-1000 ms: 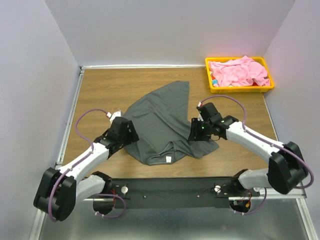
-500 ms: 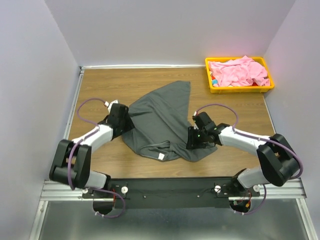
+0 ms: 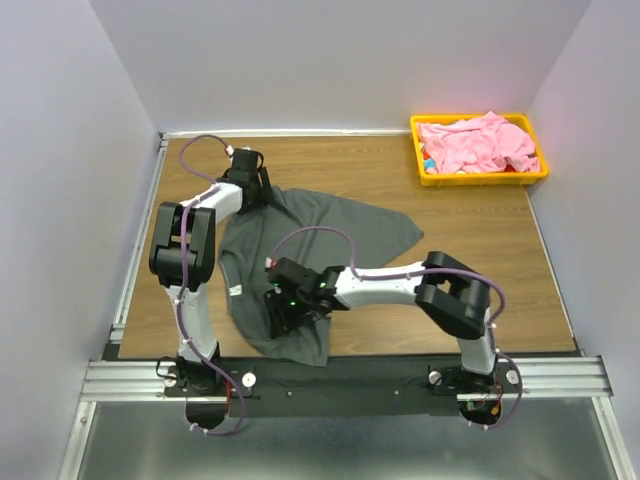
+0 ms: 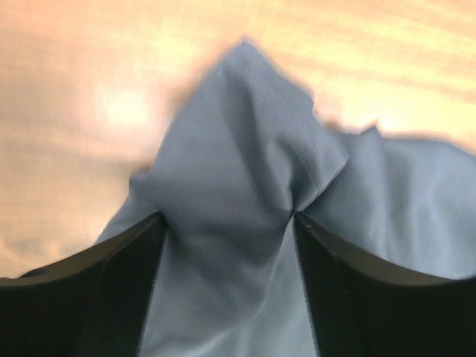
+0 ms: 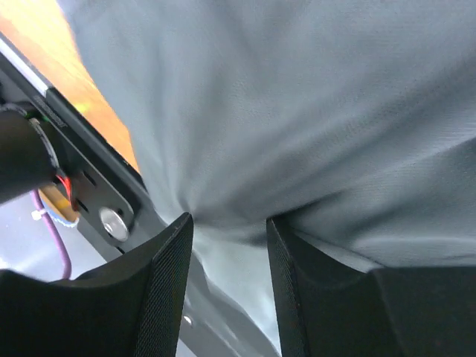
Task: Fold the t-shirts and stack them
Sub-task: Flatten the tshirt out
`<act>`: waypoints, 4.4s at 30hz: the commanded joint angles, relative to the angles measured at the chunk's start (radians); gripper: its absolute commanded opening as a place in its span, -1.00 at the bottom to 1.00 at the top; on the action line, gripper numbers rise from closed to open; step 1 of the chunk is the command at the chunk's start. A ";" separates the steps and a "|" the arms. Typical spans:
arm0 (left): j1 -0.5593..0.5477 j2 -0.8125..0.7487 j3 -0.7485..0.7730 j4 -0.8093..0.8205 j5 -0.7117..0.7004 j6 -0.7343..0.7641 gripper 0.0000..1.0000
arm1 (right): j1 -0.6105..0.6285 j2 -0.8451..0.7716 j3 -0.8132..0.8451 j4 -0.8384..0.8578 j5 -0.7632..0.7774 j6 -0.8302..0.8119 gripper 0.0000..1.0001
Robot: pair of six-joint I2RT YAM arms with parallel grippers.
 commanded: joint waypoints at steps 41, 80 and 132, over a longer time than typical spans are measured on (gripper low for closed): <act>-0.132 -0.193 -0.287 0.019 -0.017 -0.032 0.67 | -0.756 -0.443 -0.544 -0.101 0.302 -0.053 0.01; -0.180 -0.532 -0.588 -0.107 -0.129 -0.283 0.17 | -0.754 -0.506 -0.404 -0.164 0.391 -0.203 0.18; -0.094 -0.612 -0.634 -0.260 -0.098 -0.228 0.23 | -0.839 -0.684 -0.482 -0.161 0.306 -0.228 0.28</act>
